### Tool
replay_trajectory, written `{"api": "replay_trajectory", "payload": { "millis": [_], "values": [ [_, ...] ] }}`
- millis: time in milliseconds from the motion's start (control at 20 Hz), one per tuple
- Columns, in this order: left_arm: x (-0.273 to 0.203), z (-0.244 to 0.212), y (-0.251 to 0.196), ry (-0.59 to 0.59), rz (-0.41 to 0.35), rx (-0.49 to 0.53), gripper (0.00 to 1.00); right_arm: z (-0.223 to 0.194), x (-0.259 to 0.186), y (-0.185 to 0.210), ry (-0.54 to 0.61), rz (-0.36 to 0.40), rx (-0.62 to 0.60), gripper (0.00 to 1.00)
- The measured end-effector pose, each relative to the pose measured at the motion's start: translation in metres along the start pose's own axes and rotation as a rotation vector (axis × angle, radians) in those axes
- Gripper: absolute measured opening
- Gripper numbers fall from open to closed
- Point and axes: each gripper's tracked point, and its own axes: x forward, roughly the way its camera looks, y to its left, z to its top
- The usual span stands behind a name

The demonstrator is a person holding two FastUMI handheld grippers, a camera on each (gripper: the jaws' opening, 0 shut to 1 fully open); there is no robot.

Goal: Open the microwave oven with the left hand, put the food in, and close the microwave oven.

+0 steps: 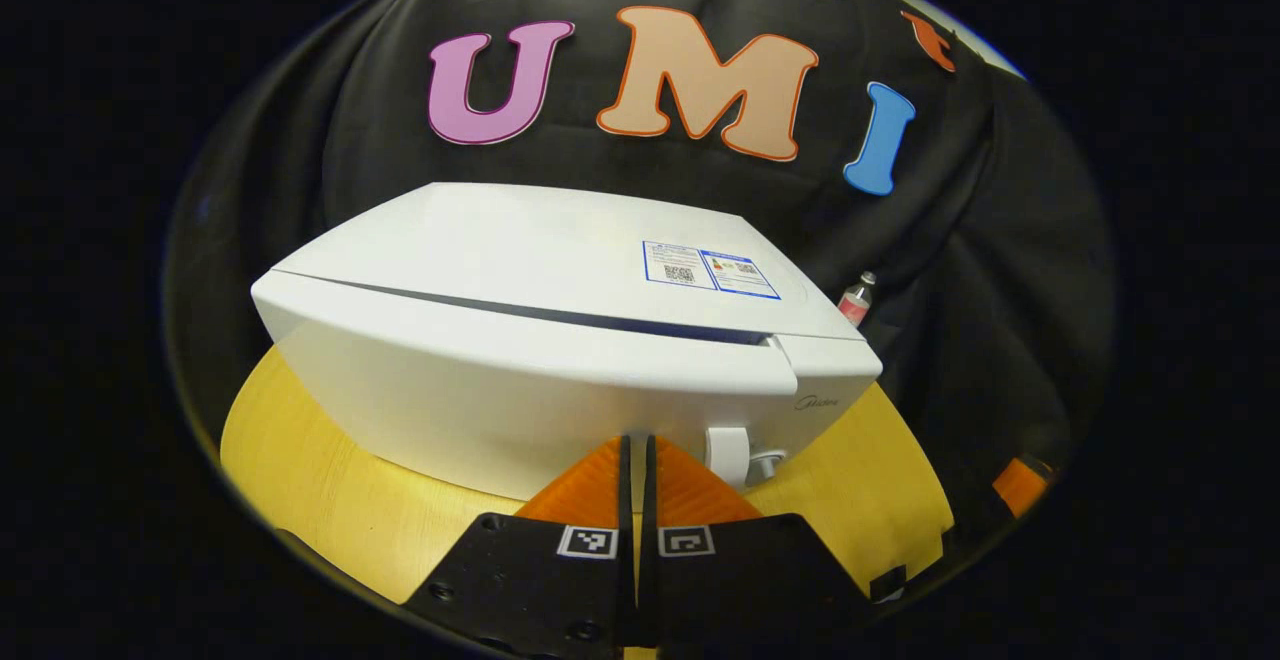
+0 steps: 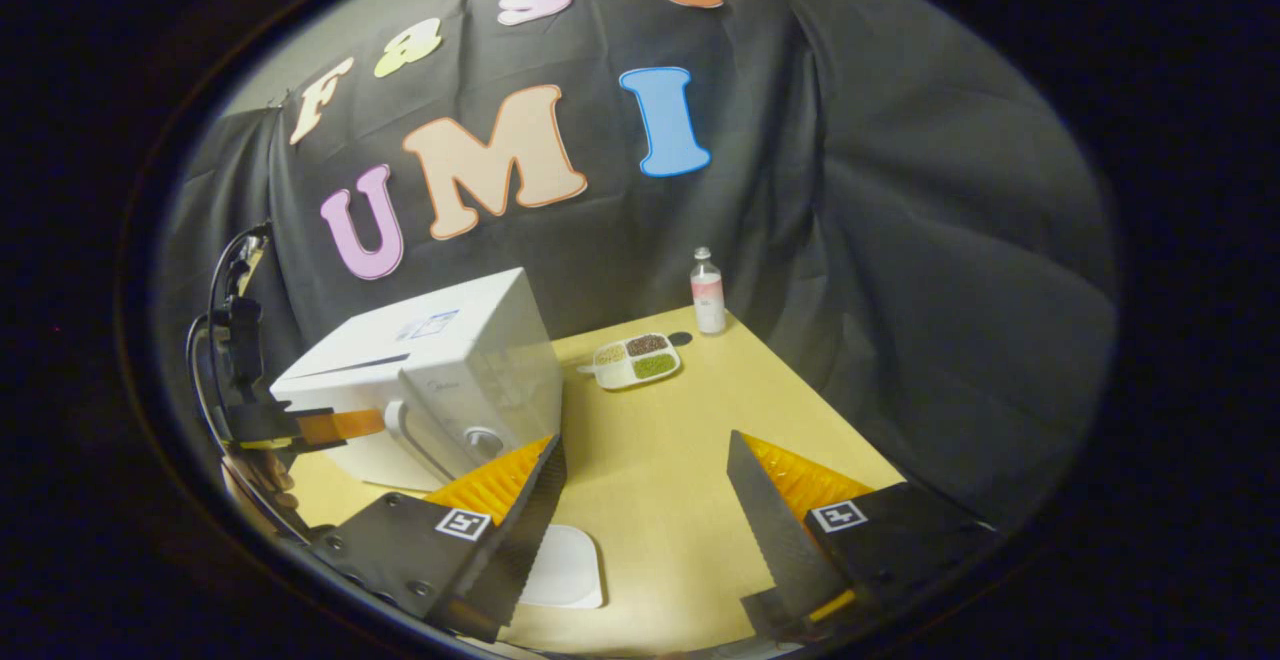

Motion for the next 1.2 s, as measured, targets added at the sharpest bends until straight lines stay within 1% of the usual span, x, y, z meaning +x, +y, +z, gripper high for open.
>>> {"api": "replay_trajectory", "payload": {
  "millis": [100,300,400,450,500,650,700,750,800,850,900,1000,1100,1200],
  "values": [
    [0.000,0.000,-0.001,-0.007,0.009,-0.033,0.00,0.001,0.004,0.004,0.001,0.007,-0.014,1.00],
    [0.001,0.002,0.000,-0.008,0.014,-0.011,0.01,0.003,0.009,0.007,0.002,0.014,-0.036,1.00],
    [0.002,0.003,-0.001,-0.014,0.014,-0.018,0.01,0.005,0.010,0.008,0.001,0.014,-0.044,1.00],
    [0.001,0.003,0.000,-0.015,0.012,-0.023,0.03,0.004,0.010,0.008,0.002,0.013,-0.047,1.00],
    [0.002,0.004,0.000,-0.018,0.010,-0.028,0.00,0.005,0.010,0.007,0.002,0.011,-0.049,1.00],
    [0.004,0.006,0.000,-0.029,0.006,-0.051,0.01,0.007,0.009,0.008,-0.002,0.014,-0.061,0.99],
    [0.010,0.014,0.006,-0.057,0.028,-0.037,0.02,0.006,0.010,0.008,0.002,0.012,-0.070,0.99],
    [0.008,0.007,0.006,-0.026,0.027,-0.060,0.01,0.005,0.009,0.006,0.006,0.005,-0.083,0.99],
    [0.006,0.006,0.004,-0.026,0.015,-0.067,0.00,0.007,0.008,0.007,0.009,0.011,-0.091,1.00],
    [0.009,0.008,0.006,-0.034,0.004,-0.065,0.01,0.010,0.006,0.010,0.010,0.026,-0.091,1.00],
    [0.009,0.004,0.006,-0.028,-0.001,-0.076,0.01,0.014,0.005,0.013,0.010,0.041,-0.084,0.92],
    [0.009,0.004,0.007,-0.032,-0.001,-0.077,0.01,0.027,0.003,0.020,-0.004,0.071,-0.054,0.92],
    [0.009,0.004,0.008,-0.032,0.007,-0.051,0.01,0.043,0.003,0.021,-0.037,0.077,-0.044,0.92],
    [0.002,0.014,0.010,-0.068,0.025,-0.022,0.01,0.056,0.003,0.021,-0.055,0.074,-0.048,0.92]
  ]
}}
